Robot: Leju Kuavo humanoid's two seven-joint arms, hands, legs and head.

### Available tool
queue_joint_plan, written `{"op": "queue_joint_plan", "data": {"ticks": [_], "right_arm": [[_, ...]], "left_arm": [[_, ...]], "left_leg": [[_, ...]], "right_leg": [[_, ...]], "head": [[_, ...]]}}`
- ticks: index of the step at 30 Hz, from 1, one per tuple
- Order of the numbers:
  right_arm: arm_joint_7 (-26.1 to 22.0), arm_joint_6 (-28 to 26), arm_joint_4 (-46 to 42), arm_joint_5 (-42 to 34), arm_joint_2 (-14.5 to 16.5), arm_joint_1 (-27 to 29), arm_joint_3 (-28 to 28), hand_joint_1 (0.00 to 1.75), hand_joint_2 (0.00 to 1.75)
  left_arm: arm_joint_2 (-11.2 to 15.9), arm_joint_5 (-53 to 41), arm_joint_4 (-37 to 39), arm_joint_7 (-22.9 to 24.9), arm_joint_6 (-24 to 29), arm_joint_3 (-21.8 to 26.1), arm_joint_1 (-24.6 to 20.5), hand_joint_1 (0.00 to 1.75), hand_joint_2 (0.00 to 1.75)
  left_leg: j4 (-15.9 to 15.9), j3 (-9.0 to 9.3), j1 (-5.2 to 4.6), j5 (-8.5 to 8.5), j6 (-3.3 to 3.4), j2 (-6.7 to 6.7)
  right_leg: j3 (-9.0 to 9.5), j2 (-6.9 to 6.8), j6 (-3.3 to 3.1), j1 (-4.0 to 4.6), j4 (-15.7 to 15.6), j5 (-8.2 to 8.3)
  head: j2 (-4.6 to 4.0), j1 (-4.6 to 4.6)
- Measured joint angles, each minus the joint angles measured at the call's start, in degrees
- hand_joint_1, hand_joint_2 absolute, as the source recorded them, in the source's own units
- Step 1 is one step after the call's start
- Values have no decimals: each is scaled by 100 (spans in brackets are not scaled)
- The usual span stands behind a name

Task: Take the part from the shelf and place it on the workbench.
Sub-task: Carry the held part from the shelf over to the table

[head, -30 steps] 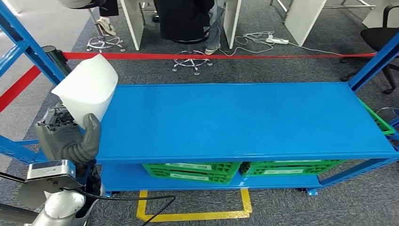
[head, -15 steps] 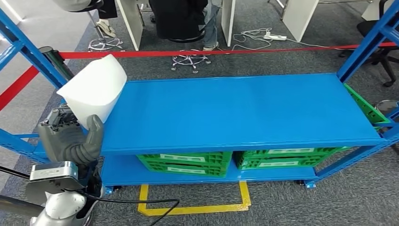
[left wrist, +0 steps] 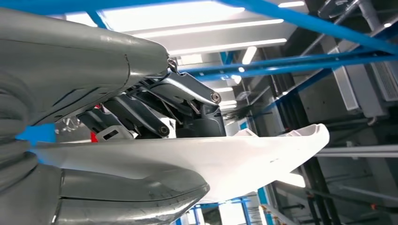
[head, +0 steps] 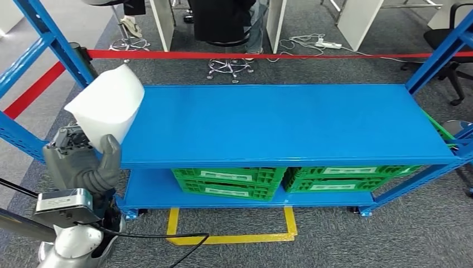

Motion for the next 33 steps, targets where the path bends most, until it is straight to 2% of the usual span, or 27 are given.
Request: {"op": "queue_joint_plan", "data": {"ticks": [1,2,3,5,6,7,8,9,10,11,12,13,15,16,17,18,20,22,23,25,26,27,28,30,31,32,33], "right_arm": [[-1,0,1,-5,-1,0,8,0,175],[-2,0,2,-12,-1,-1,14,0,175],[-5,-1,3,-21,-2,-1,17,0,175],[-22,-3,3,-48,-3,-5,21,0,175],[-35,-6,3,-65,-3,-8,25,0,175],[-52,-11,3,-87,-3,-10,27,0,175],[-71,-15,4,-114,-3,-11,28,0,175],[-92,-17,4,-144,-3,-10,27,0,175],[-112,-16,8,-171,-1,-10,25,0,175],[-127,-15,12,-194,2,-11,22,0,175],[-138,-14,16,-212,3,-12,21,0,175],[-147,-8,21,-225,5,-15,21,0,175],[-174,6,26,-270,5,-18,20,0,175],[-188,14,28,-295,5,-18,18,0,175],[-202,18,30,-317,5,-17,16,0,175],[-209,20,30,-330,5,-16,15,0,175],[-215,21,31,-340,6,-17,15,0,175],[-220,22,31,-344,6,-18,15,0,175],[-222,22,31,-347,6,-19,14,0,175],[-222,23,31,-359,5,-17,10,0,175],[-221,23,32,-370,3,-17,7,0,175],[-217,24,32,-382,2,-17,4,0,175],[-214,24,33,-394,0,-17,1,0,175],[-207,24,33,-408,-2,-17,-6,0,175],[-204,24,33,-413,-3,-17,-9,0,175],[-203,23,33,-417,-4,-18,-11,0,175],[-200,22,33,-421,-4,-20,-13,0,175]], "left_arm": [[0,0,2,0,0,1,4,175,175],[0,0,3,0,0,2,6,175,175],[0,0,4,1,0,2,9,175,175],[0,0,5,2,0,2,12,175,175],[0,0,5,2,0,3,11,175,175],[0,0,5,3,0,3,11,175,175],[0,0,5,3,0,4,11,175,175],[0,0,5,4,0,4,12,175,175],[2,0,5,5,0,4,14,175,175],[2,0,5,6,0,5,16,175,175],[4,0,5,7,-1,6,19,175,175],[6,1,6,7,-1,8,23,175,175],[9,2,8,8,-2,10,34,175,175],[11,2,9,9,-2,10,40,175,175],[13,2,11,9,-1,11,44,175,175],[15,2,12,9,-1,11,47,175,175],[17,1,13,9,0,11,47,175,175],[17,0,12,9,1,11,41,175,175],[17,1,12,8,2,13,38,175,175],[17,7,13,7,4,17,32,175,175],[16,13,14,5,4,19,26,175,175],[14,19,15,3,4,20,21,175,175],[11,27,17,1,4,20,17,175,175],[7,45,29,-3,4,21,10,175,175],[7,55,39,-5,4,21,10,175,175],[7,64,52,-8,4,22,9,175,175],[7,69,63,-12,4,22,8,175,175]], "left_leg": [[3,-65,-7,49,2,2],[7,-128,-13,96,0,4],[11,-185,-17,141,-8,3],[21,-275,-23,220,-38,-2],[32,-309,-32,253,-61,-6],[41,-336,-40,290,-90,-7],[48,-358,-46,330,-123,-5],[51,-378,-49,370,-157,-4],[57,-397,-43,395,-192,-6],[93,-422,-36,346,-226,-12],[202,-464,-29,200,-258,-18],[421,-530,-19,-47,-290,-24],[1102,-686,1,-605,-344,-26],[1413,-729,9,-752,-362,-26],[1584,-711,13,-761,-371,-26],[1568,-609,16,-652,-370,-26],[1004,-164,13,-349,-332,-26],[291,290,-3,-270,-271,-28],[89,399,-14,-301,-247,-29],[-19,392,-17,-312,-198,-27],[-36,353,-6,-277,-163,-17],[-52,303,8,-229,-118,-6],[-65,247,20,-168,-76,5],[-62,109,17,-57,-39,16],[-58,33,12,3,-38,17],[-52,-46,9,63,-42,17],[-44,-123,8,119,-51,18]], "right_leg": [[-53,0,9,0,277,-100],[-23,-1,13,0,383,-82],[115,-1,7,0,268,45],[648,0,-29,2,-465,338],[936,1,-49,8,-887,401],[1128,4,-66,15,-1201,402],[1216,9,-83,25,-1374,372],[1219,13,-104,34,-1434,369],[1171,8,-146,27,-1444,396],[1130,-1,-197,21,-1450,436],[1089,-15,-253,11,-1462,486],[1052,-31,-298,1,-1472,542],[943,-45,-338,10,-1462,651],[875,-48,-340,13,-1449,707],[793,-48,-339,15,-1427,758],[709,-48,-332,16,-1398,800],[561,-44,-309,16,-1325,861],[460,-36,-263,32,-1257,915],[426,-34,-231,36,-1240,949],[365,-37,-153,42,-1231,1024],[325,-32,-118,40,-1208,1005],[261,-26,-88,39,-1119,890],[179,-20,-64,37,-933,683],[-20,-14,-30,25,-280,145],[-87,-14,-18,19,59,-12],[-97,-14,-7,14,283,-41],[-21,-15,-1,8,328,60]], "head": [[0,-1],[0,-1],[0,-1],[0,-1],[0,-3],[0,-5],[0,-7],[0,-10],[0,-8],[0,-11],[0,-20],[0,-29],[0,-47],[0,-47],[0,-48],[0,-49],[0,-49],[0,-46],[0,-47],[0,-43],[0,-43],[0,-32],[0,-21],[0,-5],[0,-5],[0,-6],[0,-5]]}}
